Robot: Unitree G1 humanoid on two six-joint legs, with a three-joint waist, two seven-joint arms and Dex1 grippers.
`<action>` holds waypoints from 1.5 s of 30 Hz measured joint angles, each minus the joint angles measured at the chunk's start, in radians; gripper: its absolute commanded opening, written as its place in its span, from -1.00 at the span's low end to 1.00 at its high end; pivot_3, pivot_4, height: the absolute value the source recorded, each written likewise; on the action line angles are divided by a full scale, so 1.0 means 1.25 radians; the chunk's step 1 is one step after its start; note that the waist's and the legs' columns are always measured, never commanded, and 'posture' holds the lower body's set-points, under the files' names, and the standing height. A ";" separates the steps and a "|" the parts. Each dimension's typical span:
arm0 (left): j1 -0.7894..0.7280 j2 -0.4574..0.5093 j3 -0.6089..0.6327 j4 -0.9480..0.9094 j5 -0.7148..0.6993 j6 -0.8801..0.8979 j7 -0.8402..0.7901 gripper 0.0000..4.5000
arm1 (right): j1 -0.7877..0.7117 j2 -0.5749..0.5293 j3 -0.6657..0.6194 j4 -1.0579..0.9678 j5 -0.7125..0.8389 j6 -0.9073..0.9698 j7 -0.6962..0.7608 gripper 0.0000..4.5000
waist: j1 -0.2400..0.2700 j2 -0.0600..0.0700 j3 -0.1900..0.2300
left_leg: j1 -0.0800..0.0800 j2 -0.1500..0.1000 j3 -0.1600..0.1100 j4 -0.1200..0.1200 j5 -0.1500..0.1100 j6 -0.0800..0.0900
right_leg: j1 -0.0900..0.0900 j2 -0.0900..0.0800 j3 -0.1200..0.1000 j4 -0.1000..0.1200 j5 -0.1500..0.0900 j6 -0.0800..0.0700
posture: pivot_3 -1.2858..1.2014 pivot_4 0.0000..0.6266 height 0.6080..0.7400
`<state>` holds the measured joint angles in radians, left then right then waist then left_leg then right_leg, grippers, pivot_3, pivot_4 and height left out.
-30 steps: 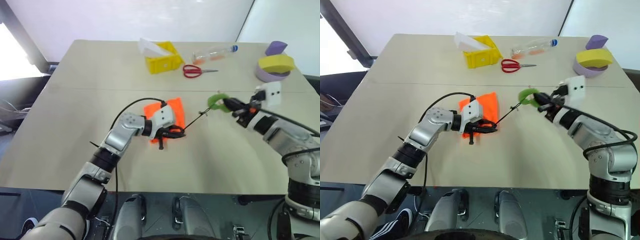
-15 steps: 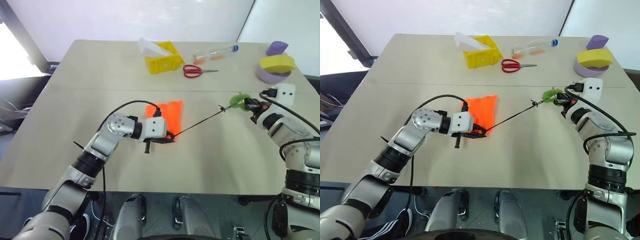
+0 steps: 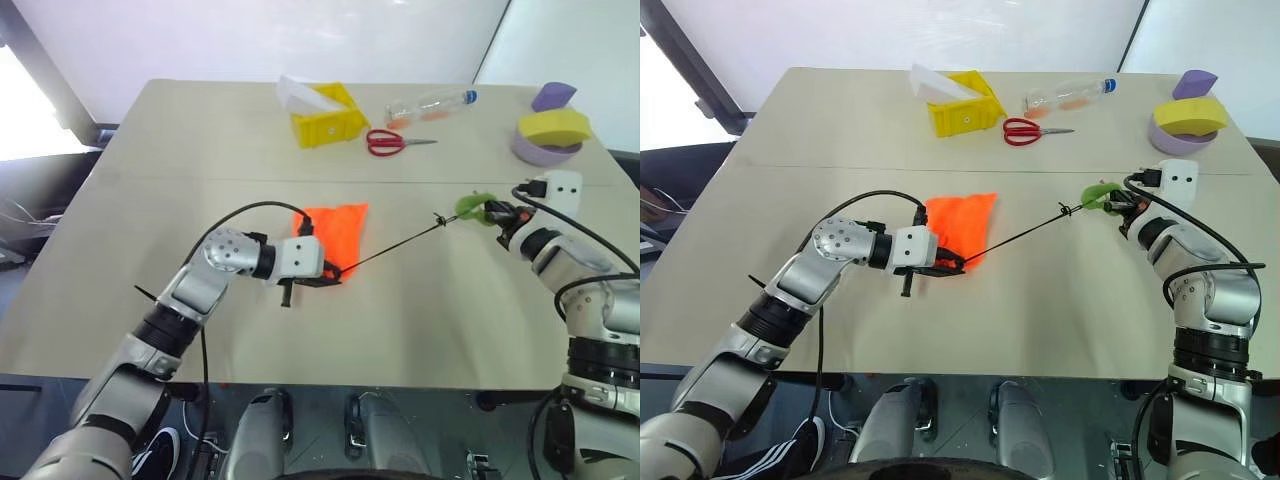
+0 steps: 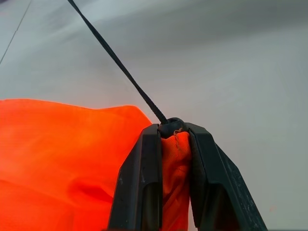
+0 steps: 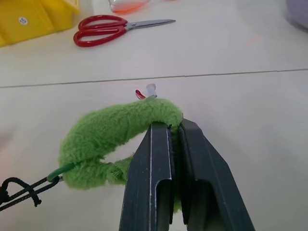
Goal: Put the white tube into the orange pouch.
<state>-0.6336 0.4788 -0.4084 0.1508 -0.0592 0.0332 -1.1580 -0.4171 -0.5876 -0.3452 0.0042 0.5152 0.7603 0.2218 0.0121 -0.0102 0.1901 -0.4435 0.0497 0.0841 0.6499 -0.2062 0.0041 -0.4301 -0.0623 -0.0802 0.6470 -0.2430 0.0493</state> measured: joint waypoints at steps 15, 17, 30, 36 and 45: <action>-0.027 -0.058 0.192 -0.226 -0.362 0.417 0.027 1.00 | 0.112 -0.146 0.111 -0.086 -0.039 0.045 0.180 0.97 | 0.000 0.000 0.000 | 0.001 -0.001 -0.001 0.000 0.000 0.000 | 0.001 0.000 0.000 0.000 -0.001 0.001 | 0.03 -0.52 1.00; -0.016 -0.042 0.192 -0.228 -0.359 0.417 0.030 1.00 | 0.135 -0.180 0.151 -0.088 -0.061 0.048 0.223 0.97 | -0.001 0.000 0.000 | 0.001 -0.001 -0.001 0.000 0.000 0.000 | 0.001 0.000 0.000 0.000 -0.001 0.001 | 0.03 -0.52 1.00; 0.094 0.003 0.360 -0.197 -0.372 0.394 0.176 1.00 | 0.186 -0.157 0.027 -0.276 0.072 -0.045 0.418 0.97 | 0.005 0.000 0.000 | 0.000 0.000 -0.003 0.001 0.000 0.000 | 0.002 0.001 -0.001 0.000 -0.001 0.002 | 0.03 -0.52 1.00; 0.179 0.074 0.436 -0.137 -0.324 0.321 0.210 1.00 | 0.293 -0.142 0.026 -0.388 0.145 -0.086 0.521 0.97 | 0.000 0.000 0.000 | 0.001 0.000 -0.001 0.001 0.000 0.000 | 0.001 -0.001 0.000 -0.002 -0.002 -0.001 | 0.03 -0.52 1.00; 0.299 0.082 0.513 -0.020 -0.282 0.168 0.251 1.00 | 0.439 -0.150 0.038 -0.333 0.030 -0.298 0.615 0.97 | 0.001 -0.001 0.000 | 0.001 0.000 0.000 0.000 -0.002 -0.003 | 0.002 -0.005 0.000 -0.004 -0.002 -0.003 | 0.03 -0.52 1.00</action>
<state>-0.2596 0.5812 0.2325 0.1252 -0.4120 0.2428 -0.8437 0.1312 -0.7749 -0.2973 -0.4126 0.5527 0.3881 0.9903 0.0130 -0.0110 0.1900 -0.4426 0.0500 0.0837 0.6503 -0.2085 0.0000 -0.4280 -0.0679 -0.0806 0.6421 -0.2454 0.0459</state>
